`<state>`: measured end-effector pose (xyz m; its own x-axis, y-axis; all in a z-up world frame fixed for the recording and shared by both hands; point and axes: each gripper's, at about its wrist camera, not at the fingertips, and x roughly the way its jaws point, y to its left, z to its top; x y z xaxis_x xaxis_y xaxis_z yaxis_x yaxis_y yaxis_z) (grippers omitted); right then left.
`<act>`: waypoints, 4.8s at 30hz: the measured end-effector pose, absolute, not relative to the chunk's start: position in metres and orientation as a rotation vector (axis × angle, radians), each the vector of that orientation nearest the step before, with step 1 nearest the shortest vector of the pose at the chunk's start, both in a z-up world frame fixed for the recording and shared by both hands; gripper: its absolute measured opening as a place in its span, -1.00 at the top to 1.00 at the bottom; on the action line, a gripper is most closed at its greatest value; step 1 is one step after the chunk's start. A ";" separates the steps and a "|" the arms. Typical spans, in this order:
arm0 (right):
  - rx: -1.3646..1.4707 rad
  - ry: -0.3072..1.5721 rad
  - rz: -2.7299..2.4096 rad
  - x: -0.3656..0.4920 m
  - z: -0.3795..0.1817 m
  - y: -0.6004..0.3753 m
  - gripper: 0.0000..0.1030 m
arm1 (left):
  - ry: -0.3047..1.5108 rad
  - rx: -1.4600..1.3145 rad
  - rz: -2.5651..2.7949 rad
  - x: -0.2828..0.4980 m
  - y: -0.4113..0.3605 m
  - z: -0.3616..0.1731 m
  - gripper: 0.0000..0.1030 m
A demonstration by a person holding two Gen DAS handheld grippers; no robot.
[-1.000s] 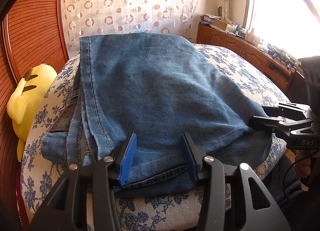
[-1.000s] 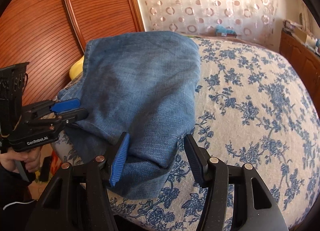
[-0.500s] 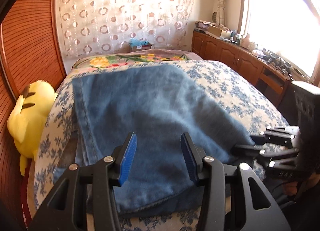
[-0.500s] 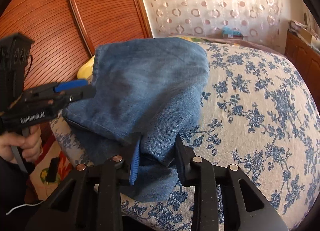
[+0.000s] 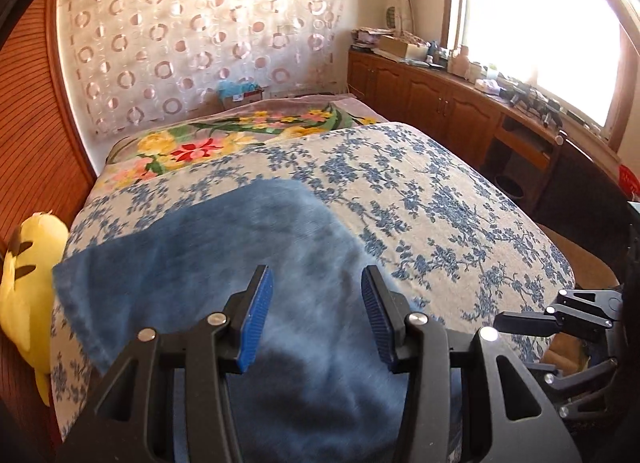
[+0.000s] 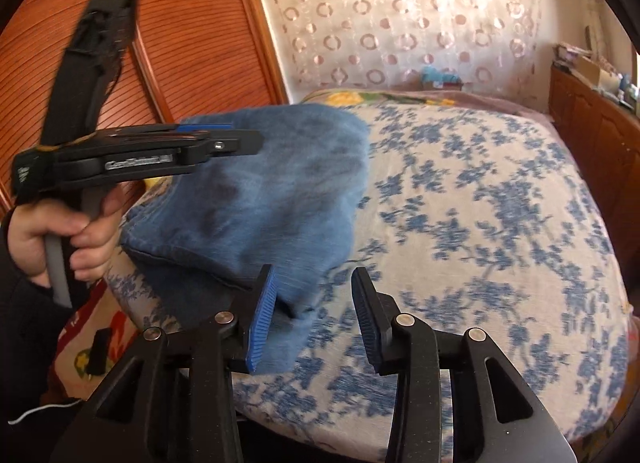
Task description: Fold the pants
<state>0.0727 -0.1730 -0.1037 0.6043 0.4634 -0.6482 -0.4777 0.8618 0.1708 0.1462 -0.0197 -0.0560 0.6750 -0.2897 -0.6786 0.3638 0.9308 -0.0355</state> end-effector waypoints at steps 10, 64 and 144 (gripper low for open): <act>-0.029 0.725 0.444 0.082 -0.112 -0.210 0.21 | 0.847 0.219 -0.373 0.202 -0.076 -0.078 0.11; -0.049 0.736 0.760 0.111 -0.109 -0.115 0.19 | 0.656 0.023 -0.200 0.150 0.108 -0.017 1.00; -0.128 0.736 0.797 0.101 -0.106 -0.054 0.16 | 0.736 -0.107 -0.111 0.025 0.146 -0.095 -0.17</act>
<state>0.1007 -0.0542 -0.1057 0.4677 0.6051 -0.6442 -0.6902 0.7054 0.1614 0.0251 0.1461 -0.0955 0.7360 -0.1386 -0.6627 0.0636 0.9886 -0.1361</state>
